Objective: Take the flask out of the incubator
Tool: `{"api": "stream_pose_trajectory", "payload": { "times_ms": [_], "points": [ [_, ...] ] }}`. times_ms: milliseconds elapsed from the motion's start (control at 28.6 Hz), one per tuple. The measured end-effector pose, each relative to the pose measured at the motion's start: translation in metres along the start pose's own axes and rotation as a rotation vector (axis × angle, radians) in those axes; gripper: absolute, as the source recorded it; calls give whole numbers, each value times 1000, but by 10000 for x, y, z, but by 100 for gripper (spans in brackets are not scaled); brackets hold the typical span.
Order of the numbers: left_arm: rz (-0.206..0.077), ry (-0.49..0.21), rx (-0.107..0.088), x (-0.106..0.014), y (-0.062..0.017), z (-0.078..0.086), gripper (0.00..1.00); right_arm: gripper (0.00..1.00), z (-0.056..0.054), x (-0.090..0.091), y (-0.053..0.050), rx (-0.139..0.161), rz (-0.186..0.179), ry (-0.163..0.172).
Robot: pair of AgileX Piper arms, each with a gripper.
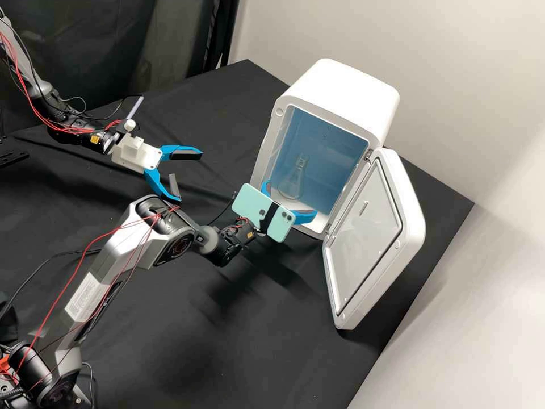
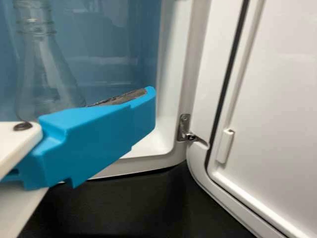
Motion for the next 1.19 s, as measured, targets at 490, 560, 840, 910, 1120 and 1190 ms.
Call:
{"api": "stream_pose_trajectory", "payload": {
  "times_ms": [490, 560, 840, 910, 1120, 1190],
  "points": [
    [0, 4, -1, -1, 2, -14, 100, 100, -68, 103, 123, -4, 24, 15],
    [1, 6, -1, -2, 2, -20, 100, 100, -81, 119, 140, -4, 26, 17],
    [2, 19, -3, -6, 7, -65, 100, 100, -190, 195, 129, 1, 4, 22],
    [3, 27, -4, -8, 10, -91, 100, 100, -224, 236, 117, 0, 2, 29],
    [13, 36, -4, 7, 42, -124, 100, 100, -214, 346, 4, -2, -43, 6],
    [11, 36, -4, 7, 40, -125, 100, 100, -197, 386, -35, -2, -58, -4]
  ]
}}
